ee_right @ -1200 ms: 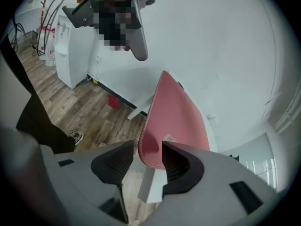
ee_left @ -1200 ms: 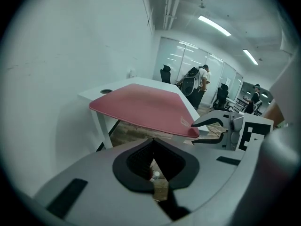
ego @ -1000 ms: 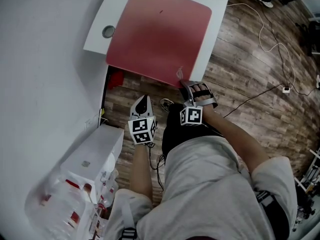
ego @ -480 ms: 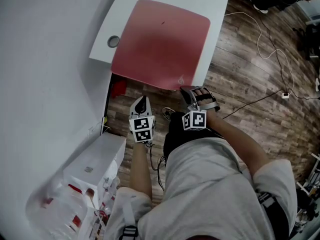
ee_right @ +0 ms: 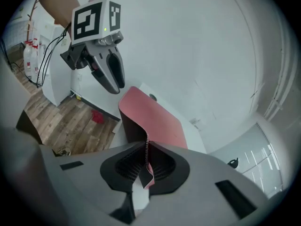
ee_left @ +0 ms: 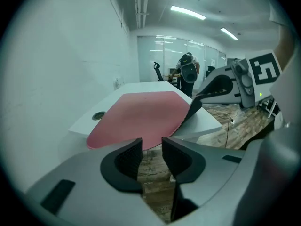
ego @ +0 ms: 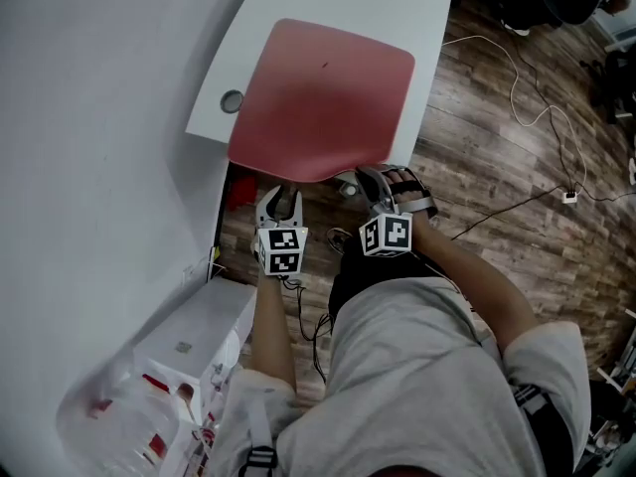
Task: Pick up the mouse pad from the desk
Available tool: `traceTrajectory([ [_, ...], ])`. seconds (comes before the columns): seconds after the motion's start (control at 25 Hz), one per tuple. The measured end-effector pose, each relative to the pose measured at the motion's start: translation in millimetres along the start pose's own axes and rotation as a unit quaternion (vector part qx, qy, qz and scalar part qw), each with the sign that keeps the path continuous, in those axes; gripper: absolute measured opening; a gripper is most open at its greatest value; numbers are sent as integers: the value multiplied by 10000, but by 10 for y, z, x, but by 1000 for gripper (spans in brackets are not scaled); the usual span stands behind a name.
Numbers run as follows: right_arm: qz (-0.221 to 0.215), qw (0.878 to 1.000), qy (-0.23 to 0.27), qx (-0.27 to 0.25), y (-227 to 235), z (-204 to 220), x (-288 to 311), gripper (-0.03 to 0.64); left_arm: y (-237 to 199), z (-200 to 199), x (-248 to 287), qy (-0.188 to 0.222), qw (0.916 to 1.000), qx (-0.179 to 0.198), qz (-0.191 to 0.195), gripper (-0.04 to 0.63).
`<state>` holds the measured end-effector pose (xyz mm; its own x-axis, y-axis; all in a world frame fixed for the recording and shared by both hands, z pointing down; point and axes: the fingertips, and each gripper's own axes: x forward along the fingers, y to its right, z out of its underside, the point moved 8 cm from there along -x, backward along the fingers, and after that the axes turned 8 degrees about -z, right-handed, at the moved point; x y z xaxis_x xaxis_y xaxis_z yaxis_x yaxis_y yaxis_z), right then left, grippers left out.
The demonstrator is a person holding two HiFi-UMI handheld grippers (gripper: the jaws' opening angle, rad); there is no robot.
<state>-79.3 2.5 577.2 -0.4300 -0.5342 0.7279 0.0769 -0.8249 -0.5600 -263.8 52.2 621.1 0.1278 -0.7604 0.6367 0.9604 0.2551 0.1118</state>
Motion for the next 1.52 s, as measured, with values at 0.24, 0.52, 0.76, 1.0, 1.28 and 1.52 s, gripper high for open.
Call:
traceTrajectory([
  [0.24, -34, 9996, 269, 120, 364, -78, 93, 51, -33, -144, 265, -275, 9918, 1245, 4, 220],
  [0.52, -93, 9987, 481, 164, 754, -168, 215, 51, -44, -207, 547, -568, 9814, 1818, 235, 250],
  [0.76, -93, 9976, 638, 258, 941, -198, 183, 51, -96, -304, 765, -754, 9759, 2046, -117, 242],
  [1.0, -184, 9951, 671, 699, 1035, -93, 130, 52, -117, -484, 787, -699, 9767, 2002, -331, 84],
  [1.28, -188, 9914, 738, 1066, 1068, -39, 11, 51, -124, -651, 773, -694, 9797, 1832, -426, 49],
  [1.52, -47, 9892, 830, 1205, 1172, -41, -130, 51, -181, -872, 725, -521, 9836, 1649, -507, 38],
])
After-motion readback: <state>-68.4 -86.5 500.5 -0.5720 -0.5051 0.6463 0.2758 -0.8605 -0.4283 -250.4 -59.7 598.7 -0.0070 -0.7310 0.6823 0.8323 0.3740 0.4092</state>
